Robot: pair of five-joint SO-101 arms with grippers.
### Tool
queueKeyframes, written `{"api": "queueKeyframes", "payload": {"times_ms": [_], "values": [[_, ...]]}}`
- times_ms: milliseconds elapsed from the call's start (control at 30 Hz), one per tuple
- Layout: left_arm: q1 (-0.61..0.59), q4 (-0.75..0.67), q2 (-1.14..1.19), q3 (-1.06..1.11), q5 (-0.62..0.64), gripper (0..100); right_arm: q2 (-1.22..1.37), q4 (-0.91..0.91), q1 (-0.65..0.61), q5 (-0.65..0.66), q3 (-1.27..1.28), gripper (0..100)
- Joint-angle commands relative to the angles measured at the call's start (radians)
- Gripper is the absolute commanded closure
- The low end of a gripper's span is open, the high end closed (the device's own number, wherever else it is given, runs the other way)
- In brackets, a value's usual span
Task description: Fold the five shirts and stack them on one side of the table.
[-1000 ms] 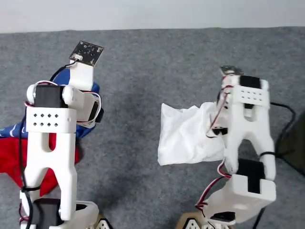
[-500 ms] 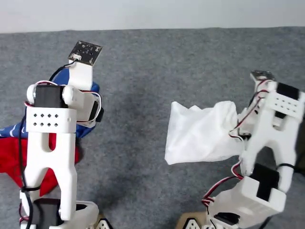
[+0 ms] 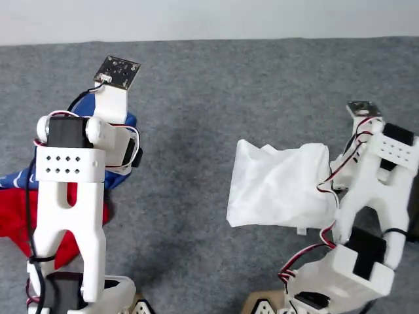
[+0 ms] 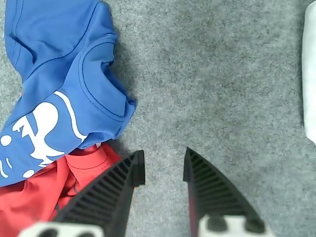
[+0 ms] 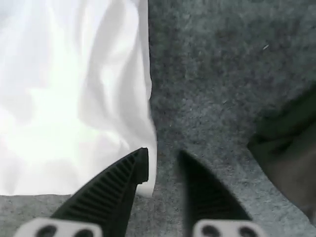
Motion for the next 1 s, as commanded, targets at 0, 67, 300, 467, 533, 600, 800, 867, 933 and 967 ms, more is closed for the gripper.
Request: {"api": "queueKeyframes", "payload": {"times_ms": [0,67,300,467,533,600,800,867,933,967], "values": [[0.008,0.003,-0.041,0.008,0.009,87,-0.093,0.053,-0.042,0.008,-0.083,76.0],[0.008,0.003,-0.041,0.027,0.009,87,-0.117,0.084,-0.096,0.008,-0.124,77.1],[0.008,0.003,-0.043,0.051,0.008,93,-0.114,0.058,-0.386,0.008,-0.155,96.1],[0.003,0.003,-0.043,0.051,0.006,93,0.016,-0.065,-0.503,0.008,-0.16,99.1],[-0.002,0.003,-0.043,0.051,0.005,93,0.071,-0.116,-0.53,0.008,-0.16,98.8],[-0.002,0.003,-0.043,0.051,0.003,93,0.125,-0.17,-0.552,0.008,-0.16,98.8],[-0.002,0.003,-0.043,0.051,0.008,93,0.278,-0.412,-0.621,0.015,-0.16,98.8],[-0.002,0.003,-0.041,0.051,0.008,93,0.318,-0.476,-0.644,0.017,-0.161,98.8],[-0.002,0.003,-0.041,0.051,0.008,93,0.343,-0.515,-0.659,0.018,-0.161,98.7],[-0.002,0.003,-0.041,0.051,0.008,93,0.344,-0.522,-0.659,0.029,-0.163,98.5]]}}
